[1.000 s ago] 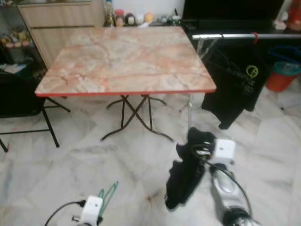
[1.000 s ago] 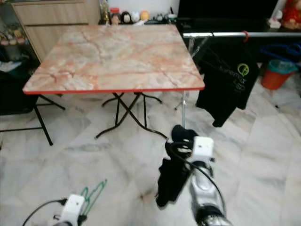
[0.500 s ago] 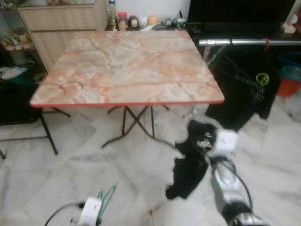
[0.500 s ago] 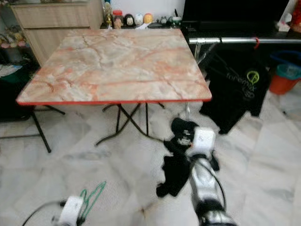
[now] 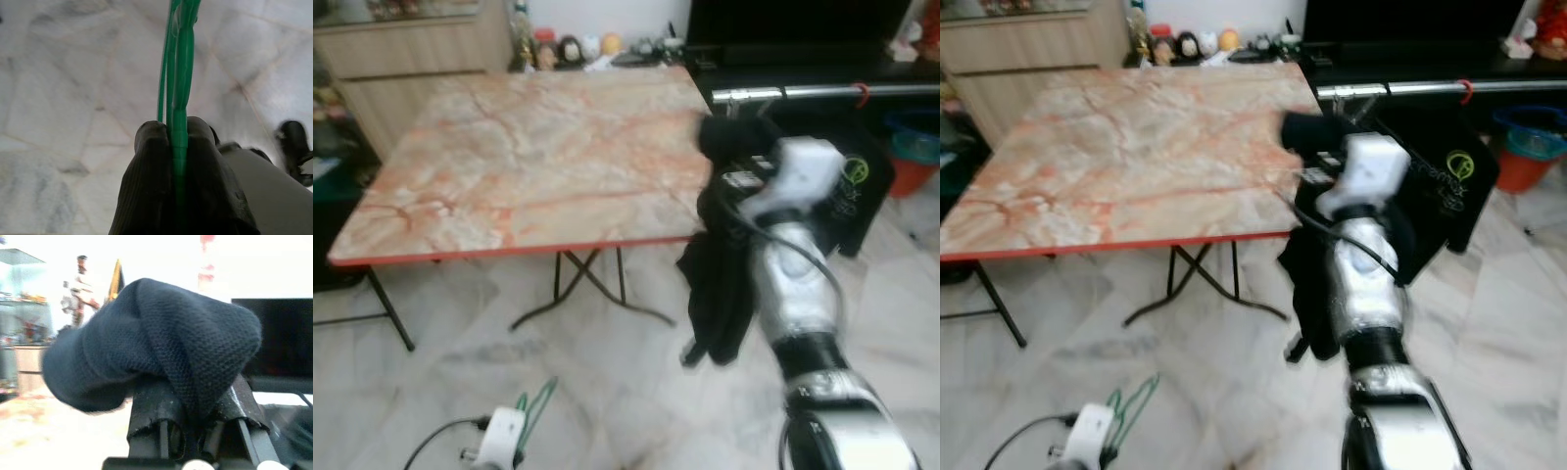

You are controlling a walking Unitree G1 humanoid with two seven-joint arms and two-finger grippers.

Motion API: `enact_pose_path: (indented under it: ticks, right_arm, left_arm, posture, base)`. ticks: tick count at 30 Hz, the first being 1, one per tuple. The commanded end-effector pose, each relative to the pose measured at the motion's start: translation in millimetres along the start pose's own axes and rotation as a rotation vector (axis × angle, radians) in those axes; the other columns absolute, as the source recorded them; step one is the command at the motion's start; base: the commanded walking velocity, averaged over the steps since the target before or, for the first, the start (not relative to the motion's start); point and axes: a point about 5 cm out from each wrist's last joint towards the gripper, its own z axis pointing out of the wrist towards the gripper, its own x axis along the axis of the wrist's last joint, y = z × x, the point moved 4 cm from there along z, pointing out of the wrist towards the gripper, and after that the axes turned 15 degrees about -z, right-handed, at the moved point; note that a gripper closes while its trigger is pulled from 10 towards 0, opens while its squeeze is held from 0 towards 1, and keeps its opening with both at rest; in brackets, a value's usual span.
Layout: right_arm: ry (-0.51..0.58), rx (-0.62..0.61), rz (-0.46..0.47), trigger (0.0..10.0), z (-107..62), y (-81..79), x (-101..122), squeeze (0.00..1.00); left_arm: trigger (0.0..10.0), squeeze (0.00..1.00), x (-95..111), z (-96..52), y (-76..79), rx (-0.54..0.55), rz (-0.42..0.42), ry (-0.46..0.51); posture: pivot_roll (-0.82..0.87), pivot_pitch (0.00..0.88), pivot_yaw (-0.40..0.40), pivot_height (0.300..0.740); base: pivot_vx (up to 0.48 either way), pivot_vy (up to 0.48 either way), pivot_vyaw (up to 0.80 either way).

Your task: Hang hanger

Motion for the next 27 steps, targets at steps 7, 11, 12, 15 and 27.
enact_pose_path:
  ticks: [7, 11, 12, 15, 27]
  right_arm:
    - [0.126, 0.034, -0.005, 10.0, 24.8, 1.2, 48, 0.0]
    - [0.154, 0.074, 0.006, 10.0, 29.1, -4.9, 58, 0.0]
    - [0.159, 0.08, 0.007, 10.0, 30.0, -5.7, 60, 0.0]
    - [0.182, 0.096, 0.003, 10.0, 36.9, -6.8, 70, 0.0]
    - [0.241, 0.126, -0.02, 10.0, 61.5, -8.5, 97, 0.0]
  left_arm:
    - [10.0, 0.0, -5, -0.1, 2.8, -0.005, 0.005, -0.017]
    - [10.0, 0.0, -5, -0.1, 2.8, -0.004, 0.004, -0.018]
    - [10.0, 0.0, -5, -0.1, 2.8, -0.004, 0.004, -0.018]
    - [10.0, 0.0, -5, 0.0, 2.8, -0.003, 0.003, -0.018]
    - [10.0, 0.0, -4, 0.1, 2.8, -0.002, 0.002, -0.016]
  posture:
    - [-0.13, 0.0, 0.038, 0.74]
    - [-0.13, 0.0, 0.038, 0.74]
    - [-0.13, 0.0, 0.038, 0.74]
    - [-0.13, 0.0, 0.037, 0.74]
    - [-0.13, 0.0, 0.035, 0.74]
  base:
    - [0.303, 0.0, 0.0]
    - [0.302, 0.0, 0.0]
    - [0.3, 0.0, 0.0]
    - [0.304, 0.0, 0.0]
    - [0.304, 0.0, 0.0]
